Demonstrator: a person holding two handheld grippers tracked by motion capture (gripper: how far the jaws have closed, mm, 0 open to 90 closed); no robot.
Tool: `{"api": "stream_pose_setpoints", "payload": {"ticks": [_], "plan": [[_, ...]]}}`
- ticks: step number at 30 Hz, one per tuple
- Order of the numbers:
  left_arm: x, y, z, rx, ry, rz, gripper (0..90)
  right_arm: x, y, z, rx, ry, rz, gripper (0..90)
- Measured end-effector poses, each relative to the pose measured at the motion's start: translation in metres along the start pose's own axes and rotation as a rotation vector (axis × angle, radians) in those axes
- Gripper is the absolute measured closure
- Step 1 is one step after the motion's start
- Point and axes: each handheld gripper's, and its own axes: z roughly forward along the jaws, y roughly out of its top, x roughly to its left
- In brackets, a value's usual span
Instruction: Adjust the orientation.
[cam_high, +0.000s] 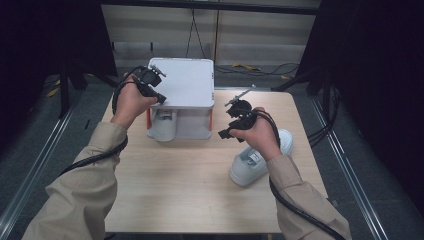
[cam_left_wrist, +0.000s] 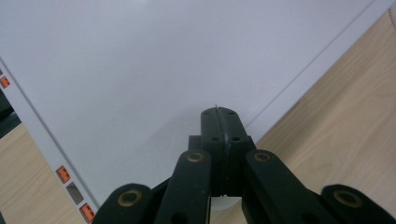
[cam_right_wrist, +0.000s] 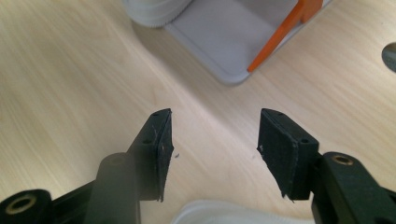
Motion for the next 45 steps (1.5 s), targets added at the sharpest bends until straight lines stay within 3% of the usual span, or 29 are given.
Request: {"api": "stream_pose_setpoints", "payload": {"ticks": [4,7,9,16,23,32,45], "plan": [[0.0,-0.002,0.0,-0.011,0.002,-0.035,90.0,0.007,-0.013,0.001,0.044,0.016,0.003,39.9],[0.0,-0.002,0.001,-0.013,0.0,-0.099,90.0,0.011,-0.024,0.001,0.068,0.027,0.01,38.3],[0.0,-0.002,0.001,-0.009,0.002,-0.107,90.0,0.013,-0.029,0.0,0.076,0.023,0.006,38.1],[-0.002,0.0,0.001,0.004,0.011,-0.113,90.0,0.017,-0.049,-0.003,0.129,0.019,0.032,39.4],[0.001,-0.004,0.001,-0.024,-0.013,-0.144,90.0,0.018,-0.062,-0.001,0.169,0.016,0.057,41.0],[0.001,-0.003,0.001,-0.017,-0.01,-0.139,90.0,0.019,-0.076,0.018,0.225,0.024,0.063,46.9],[0.001,-0.003,0.002,-0.013,-0.011,-0.131,90.0,0.023,-0.079,0.04,0.314,0.036,0.05,59.7]]}}
